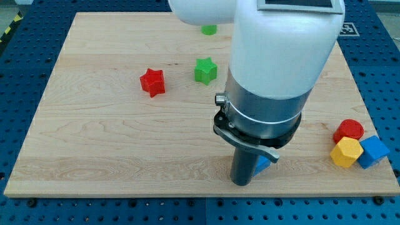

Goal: Slide the blue triangle up and right

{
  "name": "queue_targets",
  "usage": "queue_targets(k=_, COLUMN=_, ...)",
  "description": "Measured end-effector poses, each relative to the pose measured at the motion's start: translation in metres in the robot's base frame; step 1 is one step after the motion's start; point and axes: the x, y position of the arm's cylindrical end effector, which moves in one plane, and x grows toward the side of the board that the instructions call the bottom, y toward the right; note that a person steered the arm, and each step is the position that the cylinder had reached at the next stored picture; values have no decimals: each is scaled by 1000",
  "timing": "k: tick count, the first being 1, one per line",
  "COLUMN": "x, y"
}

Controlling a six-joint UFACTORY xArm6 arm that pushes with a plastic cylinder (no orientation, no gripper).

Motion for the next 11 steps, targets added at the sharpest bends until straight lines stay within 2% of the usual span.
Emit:
queue_targets(k=2, x=-29, y=0)
queue_targets(k=4, x=-9, y=1)
queue_targets(k=6, x=-9, y=1)
queue_targets(k=10, x=-11, y=88)
queue_targets(k=11, x=-22, y=66)
